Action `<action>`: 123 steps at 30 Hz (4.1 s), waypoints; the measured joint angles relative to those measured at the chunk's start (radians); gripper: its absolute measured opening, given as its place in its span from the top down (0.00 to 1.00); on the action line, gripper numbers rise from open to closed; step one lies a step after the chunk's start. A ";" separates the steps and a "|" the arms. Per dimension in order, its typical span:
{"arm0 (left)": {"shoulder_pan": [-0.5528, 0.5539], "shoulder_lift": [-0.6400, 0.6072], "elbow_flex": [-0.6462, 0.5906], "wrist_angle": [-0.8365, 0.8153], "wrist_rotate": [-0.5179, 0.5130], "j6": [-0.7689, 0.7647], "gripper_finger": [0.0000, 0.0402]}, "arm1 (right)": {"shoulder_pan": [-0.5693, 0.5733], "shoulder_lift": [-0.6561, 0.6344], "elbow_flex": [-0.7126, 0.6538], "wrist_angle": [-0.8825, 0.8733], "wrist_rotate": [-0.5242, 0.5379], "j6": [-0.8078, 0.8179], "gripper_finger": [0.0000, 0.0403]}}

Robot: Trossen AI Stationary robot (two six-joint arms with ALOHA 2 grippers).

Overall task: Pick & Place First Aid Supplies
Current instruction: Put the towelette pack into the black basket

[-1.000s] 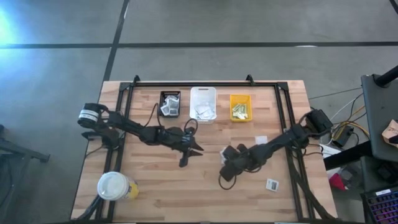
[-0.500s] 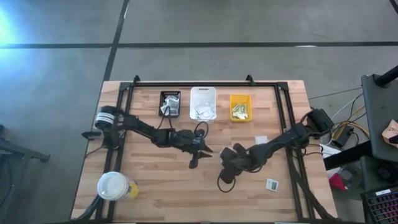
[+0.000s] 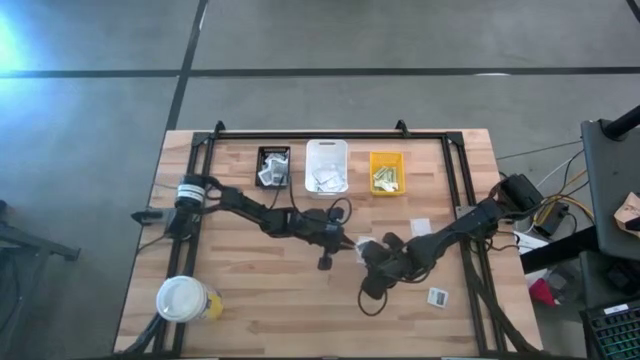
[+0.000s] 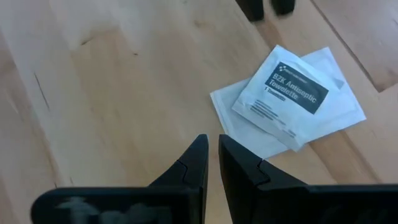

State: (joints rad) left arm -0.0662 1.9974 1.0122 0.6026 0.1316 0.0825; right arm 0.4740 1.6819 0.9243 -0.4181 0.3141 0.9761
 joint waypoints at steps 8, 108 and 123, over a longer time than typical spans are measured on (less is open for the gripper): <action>0.006 0.085 0.088 0.002 0.001 0.015 0.99 | -0.001 0.027 -0.003 -0.004 0.018 0.055 0.91; -0.037 0.038 0.079 -0.464 0.093 -0.597 1.00 | 0.090 0.187 0.069 0.144 0.293 -1.267 0.68; -0.037 0.038 0.079 -0.455 0.098 -0.601 1.00 | 0.090 0.312 0.144 0.129 0.388 -1.386 0.70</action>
State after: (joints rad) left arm -0.1031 2.0357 1.0908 0.1479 0.2295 -0.5186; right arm 0.5644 1.9938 1.0686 -0.2889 0.7018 -0.4095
